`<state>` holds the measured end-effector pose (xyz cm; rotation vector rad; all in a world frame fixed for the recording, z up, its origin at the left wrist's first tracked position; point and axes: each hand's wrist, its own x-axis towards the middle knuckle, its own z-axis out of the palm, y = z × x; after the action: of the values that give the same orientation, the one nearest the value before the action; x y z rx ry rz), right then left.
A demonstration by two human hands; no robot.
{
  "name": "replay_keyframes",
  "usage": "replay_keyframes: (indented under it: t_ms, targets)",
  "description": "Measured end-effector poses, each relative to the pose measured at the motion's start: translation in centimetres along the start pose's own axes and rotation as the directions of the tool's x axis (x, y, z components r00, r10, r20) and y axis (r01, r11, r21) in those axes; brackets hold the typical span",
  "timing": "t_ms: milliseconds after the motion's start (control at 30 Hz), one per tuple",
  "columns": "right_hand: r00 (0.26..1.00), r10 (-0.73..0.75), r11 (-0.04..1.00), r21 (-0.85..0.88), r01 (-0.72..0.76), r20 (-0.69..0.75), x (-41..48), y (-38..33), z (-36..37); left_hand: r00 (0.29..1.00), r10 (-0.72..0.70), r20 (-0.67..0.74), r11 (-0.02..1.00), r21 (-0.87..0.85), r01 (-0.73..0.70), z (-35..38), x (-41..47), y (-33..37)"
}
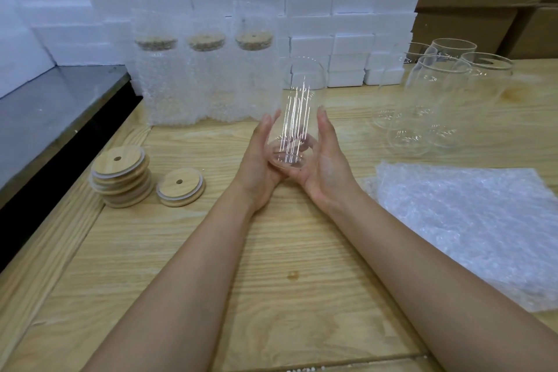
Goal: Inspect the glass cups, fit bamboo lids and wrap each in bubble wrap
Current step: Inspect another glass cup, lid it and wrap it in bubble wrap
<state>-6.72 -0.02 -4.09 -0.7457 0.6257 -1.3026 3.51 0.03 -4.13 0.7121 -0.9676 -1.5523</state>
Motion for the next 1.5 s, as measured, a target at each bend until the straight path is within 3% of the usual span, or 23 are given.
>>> replay_keyframes:
  t_ms: [167, 333, 533, 700, 800, 967, 1067, 1167, 1333, 1500]
  targets:
    - [0.992, -0.070, 0.991, -0.123, 0.056, -0.106, 0.1, 0.3, -0.1, 0.997, 0.049, -0.067, 0.999, -0.010, -0.050, 0.2, 0.1, 0.0]
    - [0.933, -0.251, 0.932, -0.324, 0.161, -0.258, 0.1, 0.5, -0.2, 0.988, 0.087, -0.131, 0.995, -0.039, -0.093, -0.1, 0.6, -0.3]
    - [0.905, -0.363, 0.827, -0.524, 0.204, -0.221, -1.0, 0.8, 0.6, 0.973, 0.188, -0.134, 0.978, 0.118, -0.173, 0.2, 0.3, -0.5]
    - [0.901, -0.375, 0.816, -0.538, 0.209, -0.218, -0.7, 1.0, 0.2, 0.968, 0.234, -0.096, 0.962, 0.167, -0.216, 0.2, 0.4, -0.7]
    - [0.906, -0.337, 0.879, -0.430, 0.205, -0.257, -0.3, 1.1, 0.1, 0.966, 0.231, -0.111, 0.968, 0.125, -0.217, 0.2, 0.4, -0.6]
    - [0.938, -0.230, 0.964, -0.194, 0.183, -0.257, 0.1, 1.1, 0.1, 0.984, 0.047, -0.175, 0.992, -0.111, -0.067, 0.0, 0.7, -0.3]
    - [0.957, -0.162, 0.982, -0.136, 0.132, -0.242, 0.2, 1.2, 0.2, 0.990, 0.001, -0.139, 0.987, -0.159, -0.023, -0.1, 0.6, -0.1]
    - [0.967, -0.113, 0.983, -0.166, 0.075, -0.230, 0.2, 1.5, 0.2, 0.996, 0.020, -0.092, 0.996, -0.088, -0.028, 0.4, 0.5, -0.2]
    - [0.960, -0.130, 0.979, -0.186, 0.084, -0.250, 0.0, 1.5, 0.3, 0.988, 0.062, -0.141, 0.997, -0.028, -0.067, 0.5, 0.4, -0.2]
    - [0.879, -0.362, 0.886, -0.406, 0.222, -0.309, -0.8, 1.3, 0.6, 0.976, 0.122, -0.180, 0.992, 0.008, -0.123, 0.2, 0.6, -0.6]
